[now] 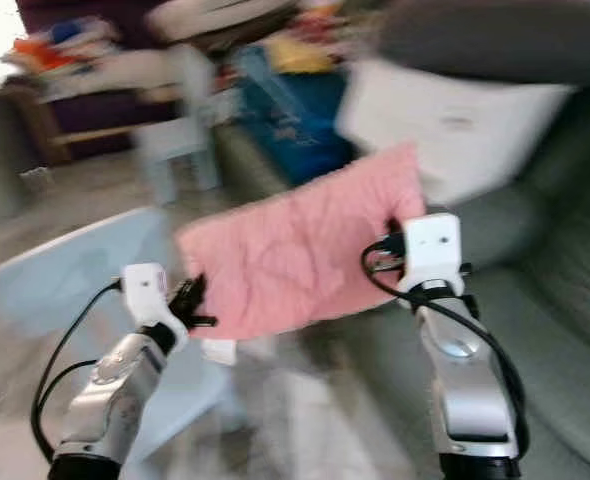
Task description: Move the pillow to the sofa
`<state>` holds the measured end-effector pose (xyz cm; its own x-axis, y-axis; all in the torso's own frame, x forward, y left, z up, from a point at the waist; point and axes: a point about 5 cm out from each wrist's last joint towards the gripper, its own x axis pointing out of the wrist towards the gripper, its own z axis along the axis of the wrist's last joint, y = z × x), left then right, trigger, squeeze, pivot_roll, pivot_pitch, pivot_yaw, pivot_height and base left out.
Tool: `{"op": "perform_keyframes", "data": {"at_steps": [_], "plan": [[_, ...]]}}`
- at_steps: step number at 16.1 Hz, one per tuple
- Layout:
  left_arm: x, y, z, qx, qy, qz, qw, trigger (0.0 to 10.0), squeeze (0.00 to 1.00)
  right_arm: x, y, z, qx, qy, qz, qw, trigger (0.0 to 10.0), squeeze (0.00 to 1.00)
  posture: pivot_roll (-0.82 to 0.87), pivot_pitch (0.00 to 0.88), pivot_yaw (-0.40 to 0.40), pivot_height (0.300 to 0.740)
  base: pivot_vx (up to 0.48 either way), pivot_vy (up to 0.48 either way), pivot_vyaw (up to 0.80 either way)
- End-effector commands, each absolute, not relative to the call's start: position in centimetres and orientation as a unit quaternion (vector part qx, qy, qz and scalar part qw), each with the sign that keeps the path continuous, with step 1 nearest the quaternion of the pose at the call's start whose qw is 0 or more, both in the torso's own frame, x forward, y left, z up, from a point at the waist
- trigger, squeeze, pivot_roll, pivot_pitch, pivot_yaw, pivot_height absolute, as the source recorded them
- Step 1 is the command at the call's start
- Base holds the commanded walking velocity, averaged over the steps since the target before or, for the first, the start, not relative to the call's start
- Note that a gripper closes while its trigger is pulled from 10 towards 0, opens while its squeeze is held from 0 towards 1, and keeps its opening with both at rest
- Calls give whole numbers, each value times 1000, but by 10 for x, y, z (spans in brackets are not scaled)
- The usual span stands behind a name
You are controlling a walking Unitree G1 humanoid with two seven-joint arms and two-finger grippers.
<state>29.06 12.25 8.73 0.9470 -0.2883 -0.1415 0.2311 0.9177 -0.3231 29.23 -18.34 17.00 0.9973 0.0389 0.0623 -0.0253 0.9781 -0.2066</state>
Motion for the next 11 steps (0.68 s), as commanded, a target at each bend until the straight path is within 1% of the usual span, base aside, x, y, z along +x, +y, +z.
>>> {"op": "perform_keyframes", "data": {"at_steps": [1, 5, 7, 11], "plan": [[292, 133, 91, -147, 84, -124, 978, 10000, 0, 293, -175, 178, -99, -53, 31, 993, 10000, 0, -95, 0, 4, 740, 0, 0, -712], [292, 134, 91, -154, 85, -119, 977, 10000, 0, 293, -174, 178, -98, -53, 33, 993, 10000, 0, -93, 0, 3, 740, 0, 0, -666], [293, 135, 94, -176, 81, -121, 974, 10000, 0, 294, -173, 179, -97, -54, 34, 993, 10000, 0, -91, 0, 4, 740, 0, 0, 0], [295, 136, 98, -193, 74, -127, 970, 10000, 0, 294, -172, 178, -97, -55, 34, 993, 10000, 0, -89, 0, 8, 740, 0, 0, 0]]}}
